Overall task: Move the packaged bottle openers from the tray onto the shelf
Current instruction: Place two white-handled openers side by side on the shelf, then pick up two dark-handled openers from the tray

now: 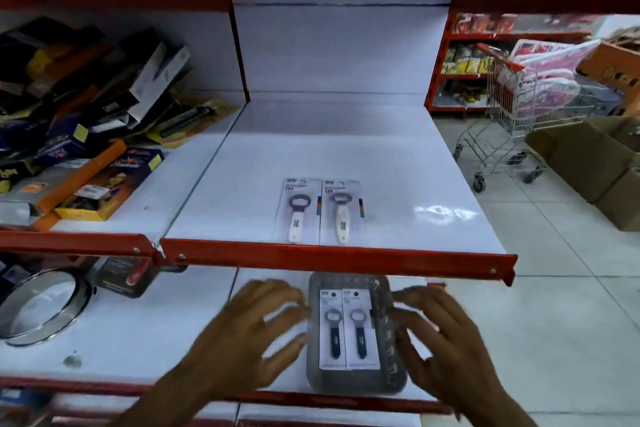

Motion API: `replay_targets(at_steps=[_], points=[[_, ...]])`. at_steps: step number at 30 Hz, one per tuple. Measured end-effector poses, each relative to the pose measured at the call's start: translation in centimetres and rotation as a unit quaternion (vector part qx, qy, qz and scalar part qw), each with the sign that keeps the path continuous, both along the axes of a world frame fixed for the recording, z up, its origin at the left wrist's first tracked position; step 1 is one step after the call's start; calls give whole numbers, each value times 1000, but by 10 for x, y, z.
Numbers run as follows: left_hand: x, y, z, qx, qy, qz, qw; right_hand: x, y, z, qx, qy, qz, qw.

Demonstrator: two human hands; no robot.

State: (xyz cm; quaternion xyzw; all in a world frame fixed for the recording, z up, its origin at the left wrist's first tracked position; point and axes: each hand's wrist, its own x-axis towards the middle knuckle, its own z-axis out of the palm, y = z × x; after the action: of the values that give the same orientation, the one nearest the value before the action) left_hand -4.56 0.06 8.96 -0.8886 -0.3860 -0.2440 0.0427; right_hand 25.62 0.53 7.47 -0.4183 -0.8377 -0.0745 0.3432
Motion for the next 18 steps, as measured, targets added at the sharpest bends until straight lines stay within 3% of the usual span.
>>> replay_targets(at_steps=[3, 6, 13, 18], points=[[20, 1, -46, -178, 83, 43, 980, 1, 8, -56, -209, -98, -35, 972], [40, 35, -83, -364, 102, 79, 923, -5, 38, -102, -382, -157, -68, 908], [82, 127, -138, -382, 217, 92, 893, -27, 126, -137, -405, -266, 9, 875], [90, 145, -165, -379, 270, 110, 878, -35, 133, -141, -404, -354, 7, 843]])
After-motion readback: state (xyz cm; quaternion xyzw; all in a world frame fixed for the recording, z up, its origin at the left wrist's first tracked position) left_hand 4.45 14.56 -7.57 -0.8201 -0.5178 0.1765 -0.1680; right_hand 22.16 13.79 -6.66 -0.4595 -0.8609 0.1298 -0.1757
